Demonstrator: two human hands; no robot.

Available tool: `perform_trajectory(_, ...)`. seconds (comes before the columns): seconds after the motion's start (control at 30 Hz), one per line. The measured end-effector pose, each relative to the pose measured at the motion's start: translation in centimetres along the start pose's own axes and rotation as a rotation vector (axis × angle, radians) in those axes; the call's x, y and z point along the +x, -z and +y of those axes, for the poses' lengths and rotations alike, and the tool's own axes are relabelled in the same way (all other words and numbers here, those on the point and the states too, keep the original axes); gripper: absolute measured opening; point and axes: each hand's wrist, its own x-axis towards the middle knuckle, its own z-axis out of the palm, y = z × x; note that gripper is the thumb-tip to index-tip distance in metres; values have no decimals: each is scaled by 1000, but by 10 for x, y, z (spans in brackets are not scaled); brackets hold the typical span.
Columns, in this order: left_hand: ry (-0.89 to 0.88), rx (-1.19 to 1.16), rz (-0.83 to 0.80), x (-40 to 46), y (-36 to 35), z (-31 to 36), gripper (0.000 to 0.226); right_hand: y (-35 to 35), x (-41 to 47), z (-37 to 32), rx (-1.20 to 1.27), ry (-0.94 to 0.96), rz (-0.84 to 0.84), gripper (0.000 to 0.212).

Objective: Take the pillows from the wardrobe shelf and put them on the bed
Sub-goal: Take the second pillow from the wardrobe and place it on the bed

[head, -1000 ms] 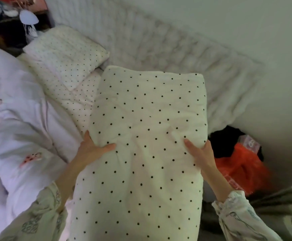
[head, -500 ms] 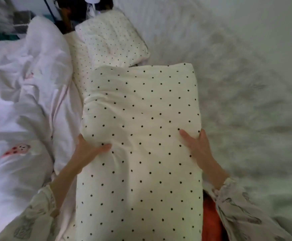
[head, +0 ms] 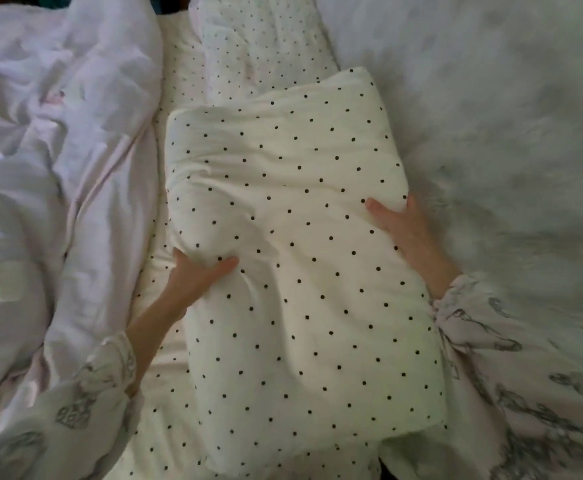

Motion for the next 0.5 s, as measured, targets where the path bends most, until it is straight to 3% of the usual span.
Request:
perform_trajectory(0.13,54,66,-74,47,-25,-11,120,-15,48,30,-137,39,42,64)
perform_trajectory(0.23,96,308,-218,70,-42,-38,106,-28,59,83,-639,-6,-91,76)
perform_trajectory(0.3,97,447,-269,78,-51,-57,104,-34,51,119,-796,-36,-172,82)
perform_trajectory(0.43,84,431,-265,83,-53,-76,112,-38,47,145,-761,37,-6,84)
perform_trajectory(0.5,78,377,-267,84,-52,-82,115,-36,55,141,-648,-14,50,85)
